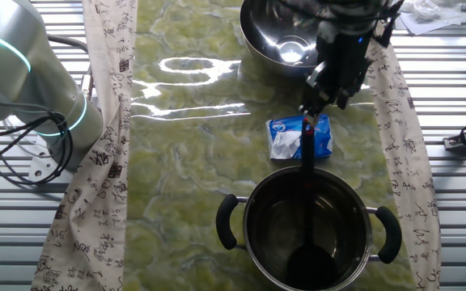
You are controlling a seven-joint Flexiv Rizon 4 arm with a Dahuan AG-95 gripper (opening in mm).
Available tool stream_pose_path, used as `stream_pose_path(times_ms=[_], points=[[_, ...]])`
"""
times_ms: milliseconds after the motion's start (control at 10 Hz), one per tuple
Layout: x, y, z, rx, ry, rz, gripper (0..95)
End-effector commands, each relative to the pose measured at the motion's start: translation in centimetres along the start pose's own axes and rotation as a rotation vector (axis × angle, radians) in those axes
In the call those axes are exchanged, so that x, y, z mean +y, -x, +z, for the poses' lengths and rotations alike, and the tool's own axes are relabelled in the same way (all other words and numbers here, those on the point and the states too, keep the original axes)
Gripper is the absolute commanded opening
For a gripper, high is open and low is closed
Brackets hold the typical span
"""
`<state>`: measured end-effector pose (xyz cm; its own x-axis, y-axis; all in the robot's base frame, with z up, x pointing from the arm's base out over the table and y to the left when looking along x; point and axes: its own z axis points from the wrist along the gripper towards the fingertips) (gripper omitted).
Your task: Scoop water with a large spoon from one bowl to another
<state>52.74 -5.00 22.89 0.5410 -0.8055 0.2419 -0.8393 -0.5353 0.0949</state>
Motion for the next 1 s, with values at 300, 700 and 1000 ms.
stream_pose_path(times_ms=[300,700,1000], points=[[1.9,-2.4,1.4,-0.033,-0.065,0.050,57.0],[2.0,-3.2,2.9,-0.057,-0.106,0.160,57.0],[2.8,-3.8,3.5,-0.091,-0.133,0.240,57.0]])
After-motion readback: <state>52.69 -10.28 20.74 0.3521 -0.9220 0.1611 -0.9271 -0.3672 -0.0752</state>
